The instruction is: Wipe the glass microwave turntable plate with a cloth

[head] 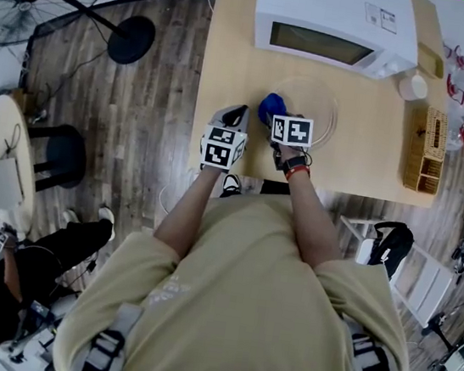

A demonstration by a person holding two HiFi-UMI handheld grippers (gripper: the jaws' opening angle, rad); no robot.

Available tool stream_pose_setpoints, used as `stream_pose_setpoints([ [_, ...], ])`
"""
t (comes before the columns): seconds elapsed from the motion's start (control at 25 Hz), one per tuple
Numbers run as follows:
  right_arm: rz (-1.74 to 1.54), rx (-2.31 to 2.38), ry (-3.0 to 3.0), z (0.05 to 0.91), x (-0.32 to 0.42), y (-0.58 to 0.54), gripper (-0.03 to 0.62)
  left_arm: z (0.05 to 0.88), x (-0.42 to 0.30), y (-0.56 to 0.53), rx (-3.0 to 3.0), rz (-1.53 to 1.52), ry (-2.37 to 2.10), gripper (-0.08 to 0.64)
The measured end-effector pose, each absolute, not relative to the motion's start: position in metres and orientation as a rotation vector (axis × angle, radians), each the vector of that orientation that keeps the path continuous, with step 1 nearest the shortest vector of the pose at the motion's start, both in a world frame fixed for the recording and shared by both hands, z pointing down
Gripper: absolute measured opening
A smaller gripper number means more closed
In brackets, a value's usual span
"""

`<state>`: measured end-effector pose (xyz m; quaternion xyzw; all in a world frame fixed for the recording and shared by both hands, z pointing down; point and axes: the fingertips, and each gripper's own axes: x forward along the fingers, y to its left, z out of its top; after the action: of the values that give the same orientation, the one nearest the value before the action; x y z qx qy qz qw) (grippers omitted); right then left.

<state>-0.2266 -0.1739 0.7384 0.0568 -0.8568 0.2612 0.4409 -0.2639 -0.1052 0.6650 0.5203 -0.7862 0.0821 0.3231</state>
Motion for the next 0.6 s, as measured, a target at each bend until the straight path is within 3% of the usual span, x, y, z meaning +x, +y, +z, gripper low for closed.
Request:
stream_pose_setpoints([
  [0.6, 0.691, 0.274, -2.145, 0.737, -0.197, -0.210, 0.127, 0.652, -0.248, -0.132, 1.457, 0.226, -2.035, 0.018],
])
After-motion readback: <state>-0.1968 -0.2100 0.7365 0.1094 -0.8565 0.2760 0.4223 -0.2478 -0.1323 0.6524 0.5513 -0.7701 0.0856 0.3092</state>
